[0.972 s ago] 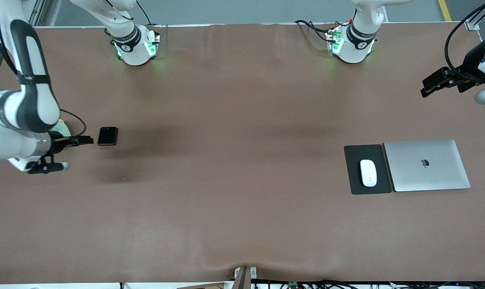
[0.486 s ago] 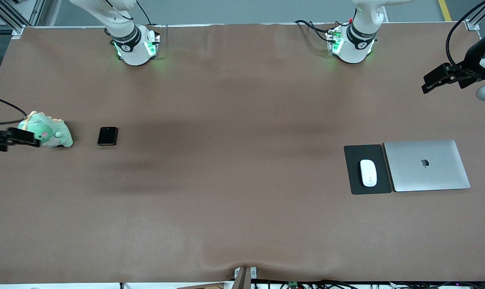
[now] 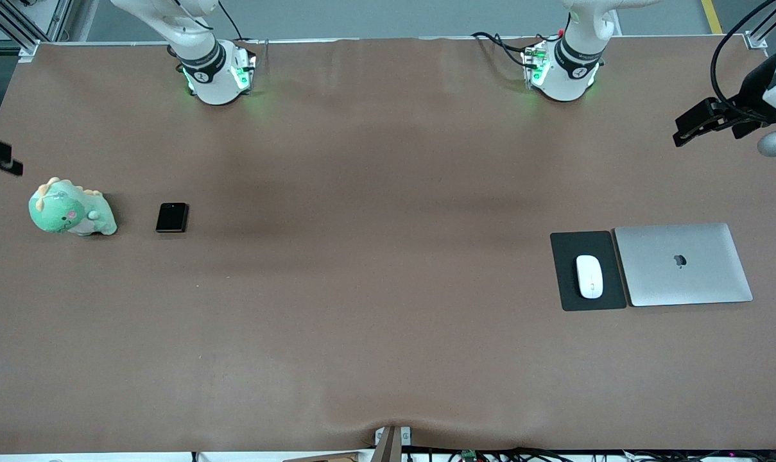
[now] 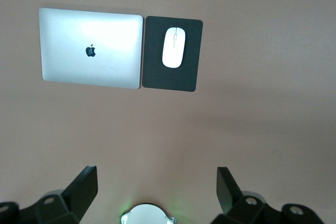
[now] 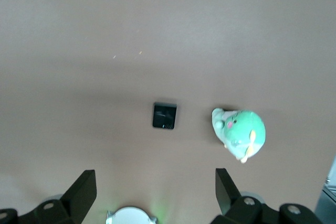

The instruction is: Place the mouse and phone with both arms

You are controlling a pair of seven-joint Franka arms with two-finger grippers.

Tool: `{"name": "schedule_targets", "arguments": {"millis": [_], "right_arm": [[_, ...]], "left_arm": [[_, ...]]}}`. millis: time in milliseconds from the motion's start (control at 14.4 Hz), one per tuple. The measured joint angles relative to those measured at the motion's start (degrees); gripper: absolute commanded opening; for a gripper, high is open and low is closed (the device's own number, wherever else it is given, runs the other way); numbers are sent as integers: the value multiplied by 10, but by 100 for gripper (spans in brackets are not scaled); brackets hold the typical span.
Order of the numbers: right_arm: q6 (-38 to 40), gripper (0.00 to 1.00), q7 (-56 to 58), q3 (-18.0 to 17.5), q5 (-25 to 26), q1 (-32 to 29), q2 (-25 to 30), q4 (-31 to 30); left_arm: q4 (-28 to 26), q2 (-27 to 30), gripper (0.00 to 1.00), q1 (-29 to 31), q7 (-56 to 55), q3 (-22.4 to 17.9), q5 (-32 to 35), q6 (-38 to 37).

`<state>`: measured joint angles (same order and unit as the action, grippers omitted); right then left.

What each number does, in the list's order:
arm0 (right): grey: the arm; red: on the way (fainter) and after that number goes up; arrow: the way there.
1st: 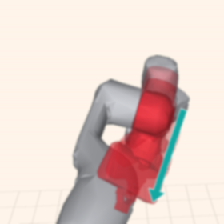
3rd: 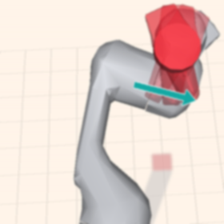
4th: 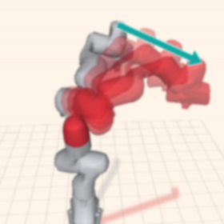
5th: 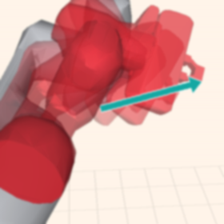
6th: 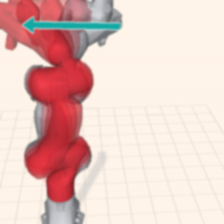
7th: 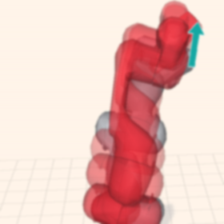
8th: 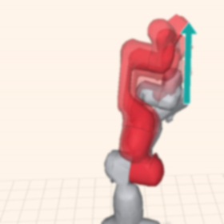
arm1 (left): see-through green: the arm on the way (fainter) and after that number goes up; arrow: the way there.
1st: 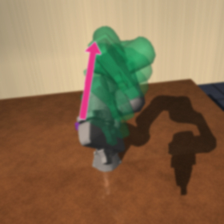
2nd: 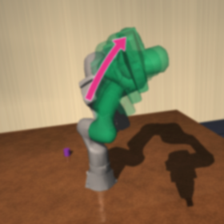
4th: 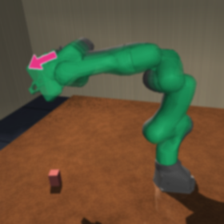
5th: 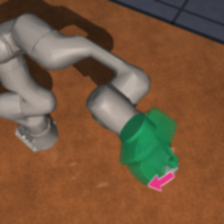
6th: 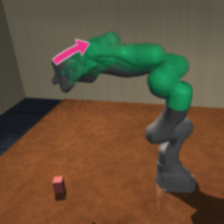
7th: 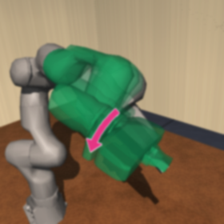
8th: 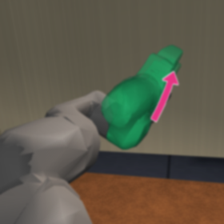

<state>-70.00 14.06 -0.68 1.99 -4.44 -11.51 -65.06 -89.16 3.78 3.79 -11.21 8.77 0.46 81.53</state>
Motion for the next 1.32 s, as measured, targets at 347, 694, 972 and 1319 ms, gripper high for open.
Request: {"name": "schedule_targets", "arguments": {"millis": [347, 694, 972, 1319], "right_arm": [[-12, 100, -34, -6, -5, 36, 19, -34], [-79, 100, -36, 5, -6, 23, 114, -184], [-89, 100, -81, 3, -10, 23, 153, -235], [-92, 100, -91, 3, -10, 22, 153, -236]], "left_arm": [[-10, 10, 100, 3, 58, -1, 10, 5], [-4, 11, 100, 10, 66, -2, 10, 9], [-2, 11, 100, 10, 66, -2, 10, 9], [-2, 11, 100, 11, 66, -2, 10, 9]]}}
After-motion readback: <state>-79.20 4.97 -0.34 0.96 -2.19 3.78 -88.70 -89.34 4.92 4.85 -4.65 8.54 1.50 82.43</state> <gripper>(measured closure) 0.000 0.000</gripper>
